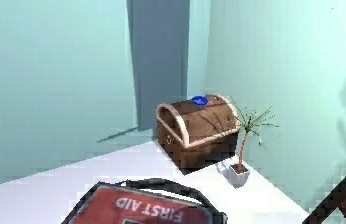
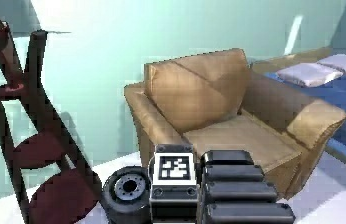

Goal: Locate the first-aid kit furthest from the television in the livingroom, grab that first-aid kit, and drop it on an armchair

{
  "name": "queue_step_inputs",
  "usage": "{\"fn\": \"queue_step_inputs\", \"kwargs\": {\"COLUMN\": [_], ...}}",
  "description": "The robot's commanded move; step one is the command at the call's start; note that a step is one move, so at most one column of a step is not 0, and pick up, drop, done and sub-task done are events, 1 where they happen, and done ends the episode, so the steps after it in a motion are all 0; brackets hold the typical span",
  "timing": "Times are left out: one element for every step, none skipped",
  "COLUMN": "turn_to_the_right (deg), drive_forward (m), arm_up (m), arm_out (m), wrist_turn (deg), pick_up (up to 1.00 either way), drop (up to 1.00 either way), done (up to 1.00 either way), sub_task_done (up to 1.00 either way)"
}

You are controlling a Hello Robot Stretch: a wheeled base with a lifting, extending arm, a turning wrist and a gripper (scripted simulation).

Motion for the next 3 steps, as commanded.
{"fn": "queue_step_inputs", "kwargs": {"turn_to_the_right": [15.0, 0.0, 45.0], "drive_forward": [0.00, 0.20, 0.00], "arm_up": [0.00, 0.00, 0.00], "arm_out": [0.00, 0.00, 0.00], "wrist_turn": [0.0, 0.0, 0.0], "pick_up": [0.00, 0.00, 0.00], "drop": [0.00, 0.00, 0.00], "done": [0.00, 0.00, 0.00], "sub_task_done": [0.00, 0.00, 0.00]}}
